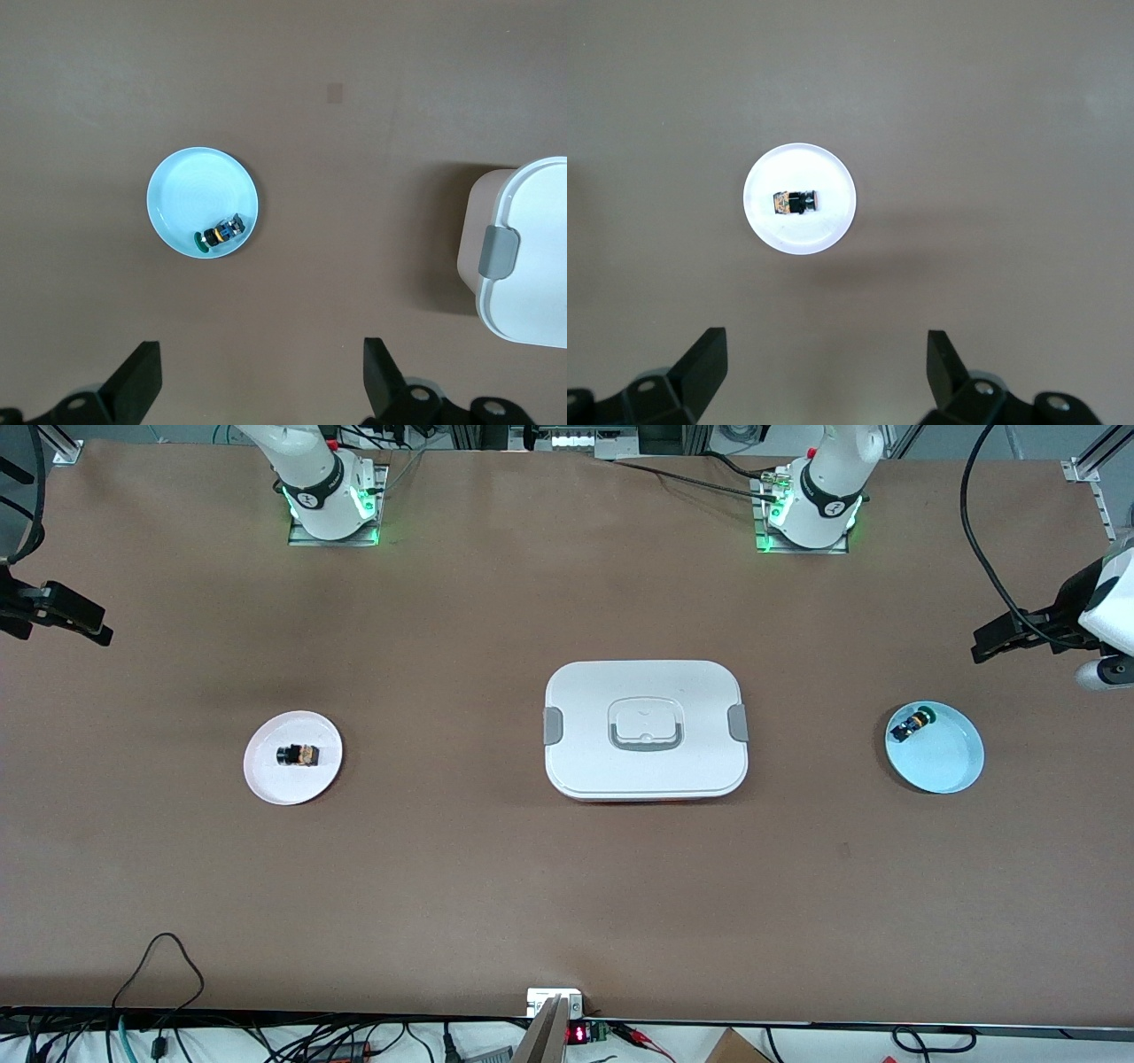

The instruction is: Transfer orange switch to right arm and place

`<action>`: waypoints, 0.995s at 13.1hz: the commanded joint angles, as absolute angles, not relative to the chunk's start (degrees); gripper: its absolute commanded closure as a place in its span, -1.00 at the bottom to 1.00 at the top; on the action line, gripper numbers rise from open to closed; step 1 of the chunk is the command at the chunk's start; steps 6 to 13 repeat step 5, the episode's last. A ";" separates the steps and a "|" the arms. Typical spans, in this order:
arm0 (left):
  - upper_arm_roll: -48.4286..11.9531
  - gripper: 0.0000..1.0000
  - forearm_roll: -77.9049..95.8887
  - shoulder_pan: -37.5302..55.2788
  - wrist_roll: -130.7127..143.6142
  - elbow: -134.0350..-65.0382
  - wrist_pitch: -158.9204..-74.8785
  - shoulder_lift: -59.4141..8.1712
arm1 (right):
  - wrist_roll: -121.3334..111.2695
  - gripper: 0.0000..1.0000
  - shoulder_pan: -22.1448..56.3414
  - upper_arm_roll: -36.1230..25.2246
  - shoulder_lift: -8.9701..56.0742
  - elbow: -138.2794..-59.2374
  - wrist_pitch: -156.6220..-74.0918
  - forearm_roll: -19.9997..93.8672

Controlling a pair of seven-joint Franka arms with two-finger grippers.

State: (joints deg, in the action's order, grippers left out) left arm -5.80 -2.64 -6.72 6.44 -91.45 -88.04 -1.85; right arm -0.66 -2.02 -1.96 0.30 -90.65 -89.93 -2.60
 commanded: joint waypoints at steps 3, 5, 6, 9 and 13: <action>-5.19 -1.00 -3.43 -6.33 6.07 -89.82 -87.01 -2.29 | -1.58 -1.00 -2.02 -1.67 0.26 -90.09 -89.74 -2.37; -4.49 -1.00 -3.43 -5.98 5.80 -89.21 -86.92 -2.29 | -1.41 -1.00 -2.02 -1.67 0.26 -89.91 -89.74 -2.37; -4.49 -1.00 -3.43 -5.98 5.80 -89.21 -86.92 -2.29 | -1.41 -1.00 -2.02 -1.67 0.26 -89.91 -89.74 -2.37; -4.49 -1.00 -3.43 -5.98 5.80 -89.21 -86.92 -2.29 | -1.41 -1.00 -2.02 -1.67 0.26 -89.91 -89.74 -2.37; -4.49 -1.00 -3.43 -5.98 5.80 -89.21 -86.92 -2.29 | -1.41 -1.00 -2.02 -1.67 0.26 -89.91 -89.74 -2.37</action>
